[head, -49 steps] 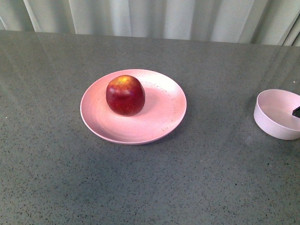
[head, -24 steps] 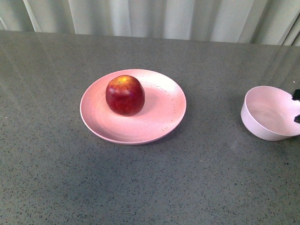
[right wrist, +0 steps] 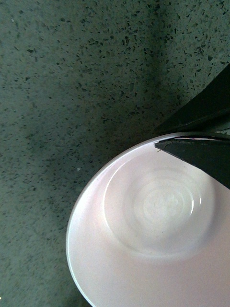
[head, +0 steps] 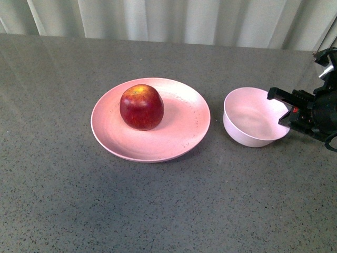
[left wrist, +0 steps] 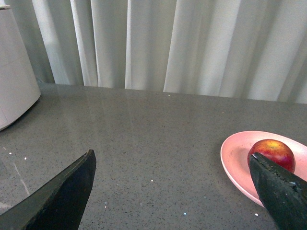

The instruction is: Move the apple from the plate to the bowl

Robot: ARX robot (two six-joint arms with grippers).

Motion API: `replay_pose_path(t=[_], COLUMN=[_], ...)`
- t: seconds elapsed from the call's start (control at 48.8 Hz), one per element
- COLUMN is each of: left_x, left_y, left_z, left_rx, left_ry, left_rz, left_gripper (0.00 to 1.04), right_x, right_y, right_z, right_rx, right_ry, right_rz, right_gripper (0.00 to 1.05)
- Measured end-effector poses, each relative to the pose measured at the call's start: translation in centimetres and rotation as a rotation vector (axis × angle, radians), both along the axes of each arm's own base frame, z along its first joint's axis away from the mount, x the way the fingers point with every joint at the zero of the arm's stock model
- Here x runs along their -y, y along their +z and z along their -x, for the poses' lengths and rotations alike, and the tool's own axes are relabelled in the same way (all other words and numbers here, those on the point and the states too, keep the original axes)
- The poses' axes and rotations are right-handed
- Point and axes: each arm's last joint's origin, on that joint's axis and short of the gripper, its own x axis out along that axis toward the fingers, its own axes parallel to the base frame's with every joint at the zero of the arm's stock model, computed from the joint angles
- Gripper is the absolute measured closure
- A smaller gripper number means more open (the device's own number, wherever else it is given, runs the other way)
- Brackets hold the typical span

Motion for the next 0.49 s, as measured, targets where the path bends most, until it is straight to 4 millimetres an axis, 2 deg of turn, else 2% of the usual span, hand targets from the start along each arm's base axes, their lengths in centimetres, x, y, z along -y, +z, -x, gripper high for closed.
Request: replay_pose_path(t=[0.102,0.307,0.492], left_x=[0.00,0.00,0.00], left_y=[0.00,0.00,0.00], left_z=[0.00,0.00,0.00], left_rx=[0.000,0.000,0.000], left_ry=[0.000,0.000,0.000], left_rz=[0.000,0.000,0.000], left_gripper=[0.09,0.09,0.09], right_x=[-0.49,-0.81,-0.84], right_y=[-0.75,-0.68,-0.27], right_z=[-0.33,-0.84,-0.91], right_rx=[-0.026,-0.021,0.014], right_ry=[0.002,0.005,0.018], right_rz=[0.011,0.015,-0.009], right_gripper=[1.03,1.01,0.71])
